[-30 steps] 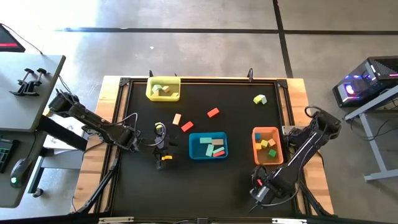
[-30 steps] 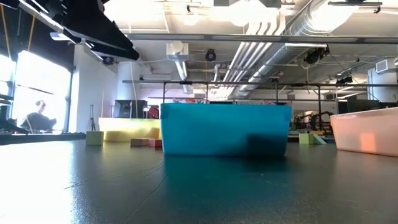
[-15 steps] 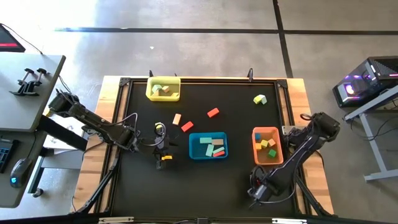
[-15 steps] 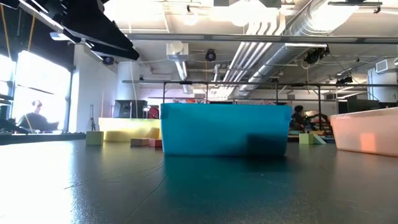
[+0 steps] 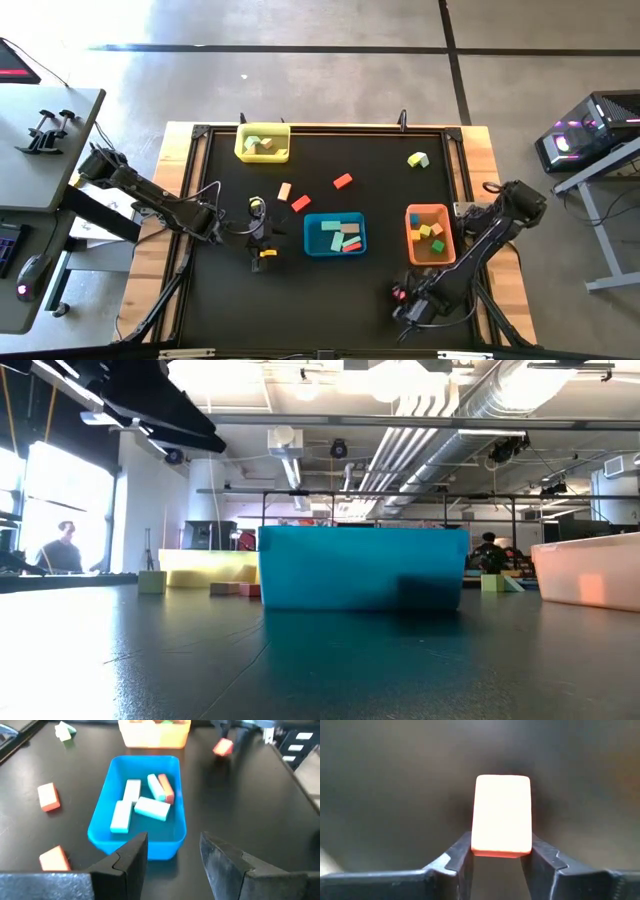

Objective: Sort blocks by size
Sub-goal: Put the orange triangular block into the yellow bin, then put the light green square block into the orange bin

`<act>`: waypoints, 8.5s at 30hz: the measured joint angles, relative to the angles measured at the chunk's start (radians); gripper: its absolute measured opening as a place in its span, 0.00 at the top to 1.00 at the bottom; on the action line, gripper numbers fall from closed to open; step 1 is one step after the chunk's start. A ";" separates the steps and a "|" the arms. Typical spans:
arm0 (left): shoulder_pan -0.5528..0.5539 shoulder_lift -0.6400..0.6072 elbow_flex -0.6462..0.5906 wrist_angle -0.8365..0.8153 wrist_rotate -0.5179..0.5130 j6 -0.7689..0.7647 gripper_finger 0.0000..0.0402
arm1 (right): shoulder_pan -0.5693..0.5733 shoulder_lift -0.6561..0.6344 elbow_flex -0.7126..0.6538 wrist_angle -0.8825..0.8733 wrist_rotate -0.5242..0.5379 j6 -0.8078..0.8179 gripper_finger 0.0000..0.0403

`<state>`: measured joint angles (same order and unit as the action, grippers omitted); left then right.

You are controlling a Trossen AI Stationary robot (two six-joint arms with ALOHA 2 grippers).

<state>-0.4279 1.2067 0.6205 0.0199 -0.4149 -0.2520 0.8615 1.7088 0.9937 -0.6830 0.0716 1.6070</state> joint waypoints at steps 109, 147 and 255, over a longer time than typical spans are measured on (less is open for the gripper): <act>1.178 0.117 0.207 -0.197 0.317 0.241 0.74 | -0.267 0.079 -0.022 0.972 0.861 -1.136 0.45; 0.899 -0.264 0.029 -0.250 0.378 0.128 0.47 | -0.267 0.079 -0.022 0.956 0.856 -1.136 0.45; -0.063 0.316 -0.427 0.696 -0.115 -0.008 0.36 | -0.285 0.079 -0.022 0.972 0.834 -1.170 0.45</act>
<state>-0.4904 1.5231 0.1932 0.7163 -0.5297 -0.2596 0.5763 1.7882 0.9714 0.2893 0.9054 0.4366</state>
